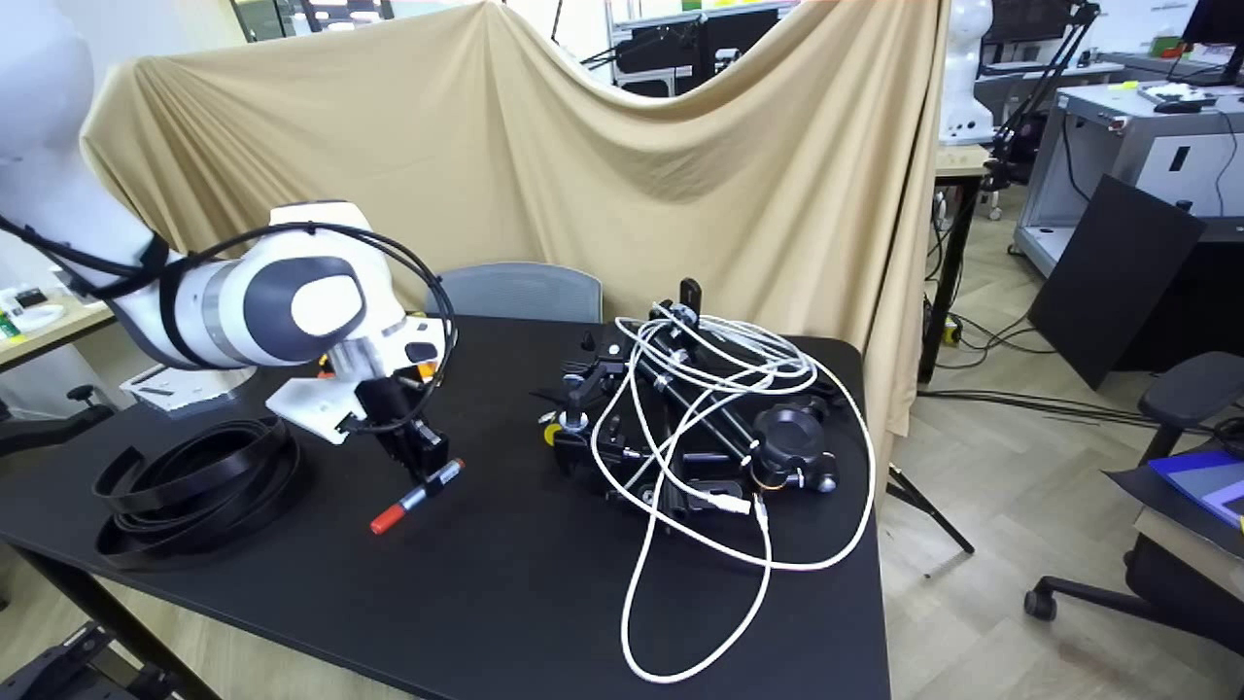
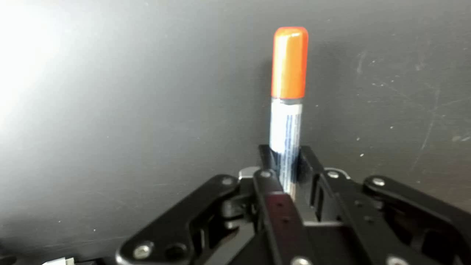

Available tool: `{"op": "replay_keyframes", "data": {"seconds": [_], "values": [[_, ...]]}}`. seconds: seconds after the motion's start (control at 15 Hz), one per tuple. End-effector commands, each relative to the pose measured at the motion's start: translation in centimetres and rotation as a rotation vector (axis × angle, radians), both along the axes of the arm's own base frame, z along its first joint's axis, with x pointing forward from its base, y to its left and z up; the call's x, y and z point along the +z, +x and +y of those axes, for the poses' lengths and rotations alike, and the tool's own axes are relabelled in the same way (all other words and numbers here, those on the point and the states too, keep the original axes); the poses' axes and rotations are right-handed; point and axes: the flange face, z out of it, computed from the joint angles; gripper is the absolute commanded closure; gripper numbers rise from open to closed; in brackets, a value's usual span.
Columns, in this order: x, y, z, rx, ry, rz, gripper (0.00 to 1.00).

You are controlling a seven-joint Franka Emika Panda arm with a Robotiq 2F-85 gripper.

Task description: Move the marker to the right

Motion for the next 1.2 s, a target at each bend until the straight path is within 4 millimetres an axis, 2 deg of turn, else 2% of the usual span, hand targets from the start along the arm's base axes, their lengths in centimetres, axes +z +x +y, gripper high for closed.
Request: {"op": "replay_keyframes", "data": {"seconds": [0.0, 0.27, 0.53, 0.8, 1.13], "values": [[0.1, 0.3, -1.3, -0.038, -0.045, -0.005, 0.95], [-0.5, 1.2, -2.5, -0.037, -0.059, 0.021, 0.95], [-1.6, 2.4, -2.7, -0.020, -0.066, 0.057, 0.95], [-2.8, 4.4, -2.3, 0.034, -0.101, 0.060, 0.95], [-3.1, 6.1, -1.1, 0.124, -0.141, 0.023, 0.95]]}}
